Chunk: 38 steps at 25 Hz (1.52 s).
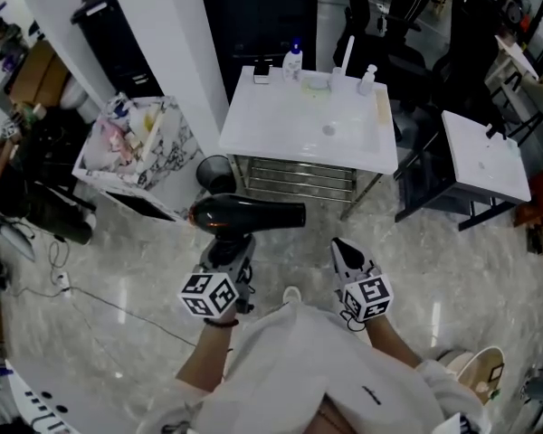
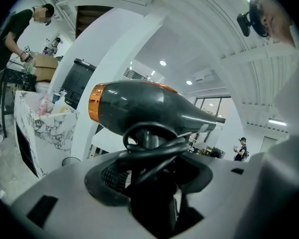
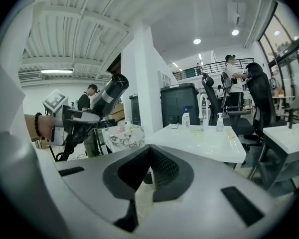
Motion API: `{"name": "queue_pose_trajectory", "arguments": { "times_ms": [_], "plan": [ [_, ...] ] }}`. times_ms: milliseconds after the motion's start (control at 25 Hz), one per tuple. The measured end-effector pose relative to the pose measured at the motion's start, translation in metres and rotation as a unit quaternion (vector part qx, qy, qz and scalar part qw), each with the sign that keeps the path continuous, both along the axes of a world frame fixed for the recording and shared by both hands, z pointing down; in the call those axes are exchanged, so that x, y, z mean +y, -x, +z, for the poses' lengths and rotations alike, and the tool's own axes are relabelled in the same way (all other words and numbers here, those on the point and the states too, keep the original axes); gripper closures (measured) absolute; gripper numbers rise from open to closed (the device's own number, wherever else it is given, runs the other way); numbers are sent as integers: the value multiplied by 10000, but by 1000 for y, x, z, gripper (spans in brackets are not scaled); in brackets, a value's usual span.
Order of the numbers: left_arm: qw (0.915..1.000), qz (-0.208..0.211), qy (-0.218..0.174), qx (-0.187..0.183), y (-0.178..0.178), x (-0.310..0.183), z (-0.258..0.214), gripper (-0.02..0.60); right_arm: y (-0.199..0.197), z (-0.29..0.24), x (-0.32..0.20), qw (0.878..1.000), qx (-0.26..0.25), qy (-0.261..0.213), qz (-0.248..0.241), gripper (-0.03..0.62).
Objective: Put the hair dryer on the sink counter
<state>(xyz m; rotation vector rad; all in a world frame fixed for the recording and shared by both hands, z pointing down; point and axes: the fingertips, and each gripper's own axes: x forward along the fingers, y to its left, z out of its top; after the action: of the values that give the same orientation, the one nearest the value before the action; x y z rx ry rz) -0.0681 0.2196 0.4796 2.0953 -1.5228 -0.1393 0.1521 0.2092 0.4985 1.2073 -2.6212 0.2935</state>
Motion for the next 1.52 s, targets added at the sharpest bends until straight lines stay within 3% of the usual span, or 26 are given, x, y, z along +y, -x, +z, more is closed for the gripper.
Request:
{"name": "queue_pose_trajectory", "arguments": {
  "times_ms": [400, 1000, 1520],
  "plan": [
    [9999, -153, 79, 3, -12, -60, 2, 313, -13, -2, -71, 9998, -24, -11, -205, 577],
    [9998, 166, 47, 44, -7, -137, 6, 313, -7, 12, -126, 9998, 171, 82, -78, 577],
    [9992, 336, 209, 86, 66, -296, 23, 313, 79, 9, -278, 9997, 155, 15, 186, 577]
  ]
}}
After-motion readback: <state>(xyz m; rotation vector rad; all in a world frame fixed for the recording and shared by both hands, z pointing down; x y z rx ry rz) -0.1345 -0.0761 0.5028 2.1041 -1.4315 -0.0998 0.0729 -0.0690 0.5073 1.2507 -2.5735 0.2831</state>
